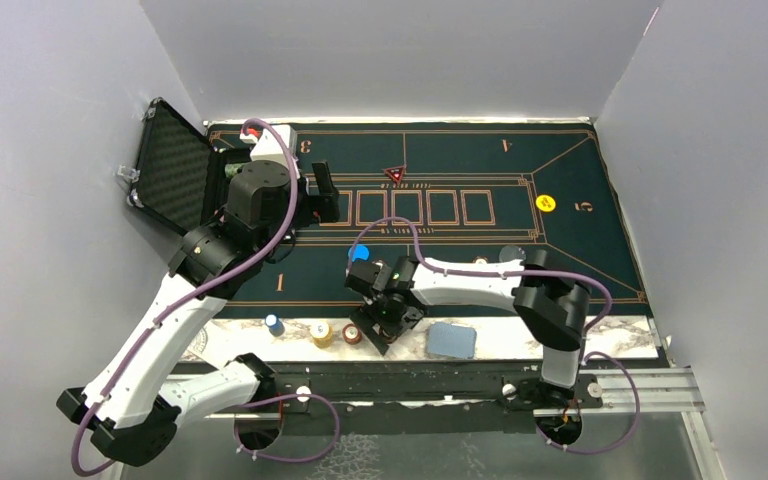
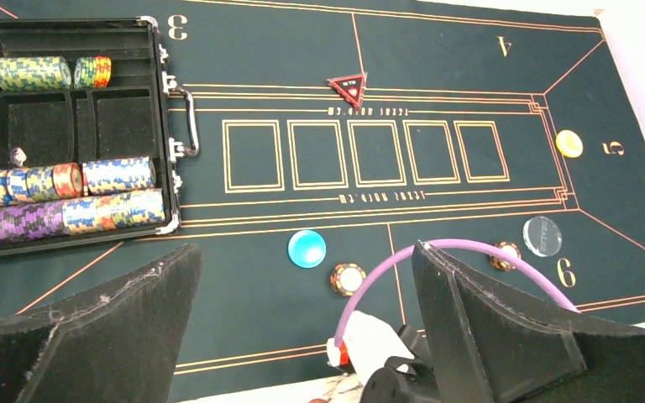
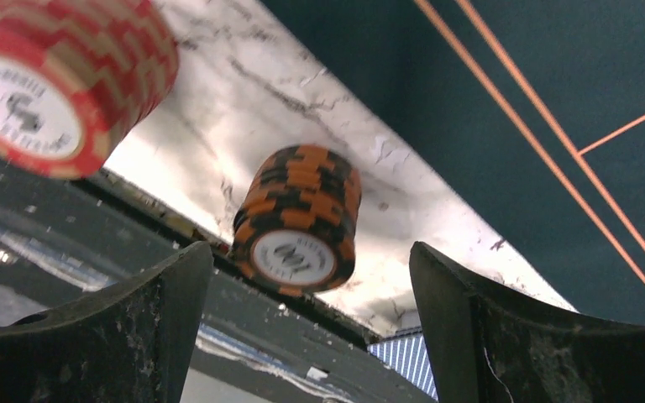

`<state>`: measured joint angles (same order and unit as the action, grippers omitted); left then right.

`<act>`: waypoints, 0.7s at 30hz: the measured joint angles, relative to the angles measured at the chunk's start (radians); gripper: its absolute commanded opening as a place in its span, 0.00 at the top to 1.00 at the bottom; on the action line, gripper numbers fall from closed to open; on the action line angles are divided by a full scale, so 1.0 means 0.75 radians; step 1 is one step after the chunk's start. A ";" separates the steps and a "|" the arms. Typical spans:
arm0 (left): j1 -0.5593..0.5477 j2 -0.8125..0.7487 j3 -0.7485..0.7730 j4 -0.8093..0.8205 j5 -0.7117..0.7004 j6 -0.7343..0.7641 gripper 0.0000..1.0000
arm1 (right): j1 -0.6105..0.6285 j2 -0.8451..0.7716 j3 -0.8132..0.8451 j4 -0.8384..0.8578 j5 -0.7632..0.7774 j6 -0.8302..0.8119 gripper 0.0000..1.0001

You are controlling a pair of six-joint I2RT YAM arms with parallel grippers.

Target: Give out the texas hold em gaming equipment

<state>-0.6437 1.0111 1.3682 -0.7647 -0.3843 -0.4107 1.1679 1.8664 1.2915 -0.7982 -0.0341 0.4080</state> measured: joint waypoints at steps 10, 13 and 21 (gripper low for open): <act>0.000 -0.010 0.000 0.000 0.003 -0.001 0.01 | 0.015 0.114 0.087 0.031 0.094 0.030 0.33; 0.000 -0.012 0.000 0.000 0.003 0.001 0.01 | 0.017 0.135 0.109 0.026 0.115 0.039 0.38; 0.000 -0.012 0.000 -0.001 0.002 0.006 0.01 | 0.019 0.137 0.109 0.022 0.137 0.051 0.41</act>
<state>-0.6437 1.0023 1.3682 -0.7650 -0.3828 -0.4065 1.1820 1.9690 1.3731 -0.7815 0.0689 0.4465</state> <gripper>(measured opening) 0.987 0.598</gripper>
